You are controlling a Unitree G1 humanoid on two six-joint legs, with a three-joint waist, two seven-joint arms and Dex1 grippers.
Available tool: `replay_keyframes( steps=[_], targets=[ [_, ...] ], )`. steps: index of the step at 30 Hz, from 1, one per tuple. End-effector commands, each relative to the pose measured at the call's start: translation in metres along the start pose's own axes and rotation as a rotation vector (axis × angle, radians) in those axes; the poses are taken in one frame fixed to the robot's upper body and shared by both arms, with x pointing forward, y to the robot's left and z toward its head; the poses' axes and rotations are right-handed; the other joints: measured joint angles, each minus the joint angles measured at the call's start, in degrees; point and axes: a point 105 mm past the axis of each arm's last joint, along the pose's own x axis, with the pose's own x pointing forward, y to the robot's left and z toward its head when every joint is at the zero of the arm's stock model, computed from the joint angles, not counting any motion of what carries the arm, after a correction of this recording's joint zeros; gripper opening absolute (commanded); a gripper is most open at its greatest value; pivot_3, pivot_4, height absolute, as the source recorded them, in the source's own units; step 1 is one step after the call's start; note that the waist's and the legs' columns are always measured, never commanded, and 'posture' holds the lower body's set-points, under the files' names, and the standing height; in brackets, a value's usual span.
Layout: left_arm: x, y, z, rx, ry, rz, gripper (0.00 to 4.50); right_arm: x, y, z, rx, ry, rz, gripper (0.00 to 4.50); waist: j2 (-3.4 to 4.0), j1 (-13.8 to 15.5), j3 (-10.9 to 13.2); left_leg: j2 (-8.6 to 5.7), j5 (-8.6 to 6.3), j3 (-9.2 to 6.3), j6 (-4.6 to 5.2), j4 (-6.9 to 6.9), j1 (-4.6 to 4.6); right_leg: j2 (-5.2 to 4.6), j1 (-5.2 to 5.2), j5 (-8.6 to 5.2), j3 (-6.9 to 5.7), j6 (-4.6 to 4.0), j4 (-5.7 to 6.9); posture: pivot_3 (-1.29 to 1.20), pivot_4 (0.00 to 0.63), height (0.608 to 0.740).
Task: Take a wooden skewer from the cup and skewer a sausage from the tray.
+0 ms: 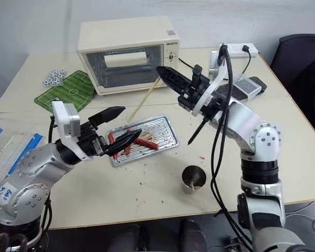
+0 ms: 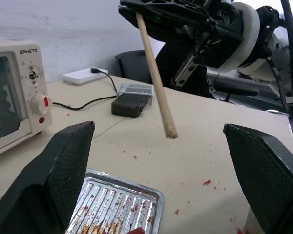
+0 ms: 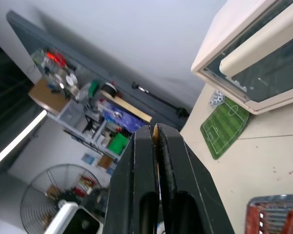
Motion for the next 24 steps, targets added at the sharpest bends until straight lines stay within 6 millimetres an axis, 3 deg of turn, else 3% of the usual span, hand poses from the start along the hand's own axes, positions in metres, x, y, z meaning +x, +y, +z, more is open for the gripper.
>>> replay_keyframes(
  steps=[1, 4, 7, 11, 23, 24],
  targets=[
    [0.002, 0.001, 0.01, 0.044, -0.058, 0.027, 4.5, 0.002, 0.021, 0.007, -0.004, -0.045, 0.057, 0.08, 0.0, 0.0, 0.0, -0.01, 0.0, 0.0, 0.01, 0.0, -0.01, -0.01, 0.0, 0.0, 0.0, 0.0, 0.0, 0.0, 0.15, 0.74],
    [0.005, 0.003, 0.011, 0.028, -0.096, 0.058, 4.5, 0.005, 0.02, 0.006, 0.028, -0.063, 0.052, 0.08, 0.0, 0.0, 0.0, -0.02, 0.0, -0.01, 0.01, 0.01, -0.04, -0.02, -0.01, 0.0, 0.0, 0.0, -0.01, 0.0, 0.15, 0.74],
    [0.007, 0.0, 0.011, 0.001, -0.121, 0.051, 3.88, 0.007, 0.019, 0.003, 0.034, -0.061, 0.047, 0.0, 0.0, 0.0, 0.0, -0.01, 0.0, -0.02, 0.02, 0.01, -0.06, -0.02, -0.02, 0.0, -0.01, 0.0, -0.02, 0.0, 0.15, 0.74],
    [0.01, 0.001, 0.01, 0.01, -0.116, 0.063, 2.67, 0.007, 0.02, 0.002, 0.041, -0.059, 0.049, 0.0, 0.0, 0.0, 0.0, -0.01, 0.01, -0.02, 0.02, 0.01, -0.08, -0.02, -0.04, 0.0, -0.01, 0.0, -0.02, 0.0, 0.15, 0.74],
    [0.017, 0.001, 0.019, 0.018, -0.17, 0.081, 2.67, 0.007, 0.018, 0.001, 0.051, -0.056, 0.044, 0.0, 0.0, -0.1, 0.0, -0.01, 0.01, -0.03, 0.03, 0.01, -0.1, -0.02, -0.05, 0.0, -0.02, 0.0, -0.02, 0.0, 0.15, 0.74],
    [0.017, 0.0, 0.02, 0.014, -0.177, 0.08, 2.49, 0.007, 0.018, 0.001, 0.051, -0.056, 0.043, 0.0, 0.0, -0.1, 0.0, -0.01, 0.01, -0.03, 0.03, 0.01, -0.1, -0.02, -0.05, 0.0, -0.02, 0.0, -0.02, 0.0, 0.15, 0.74]
  ],
)
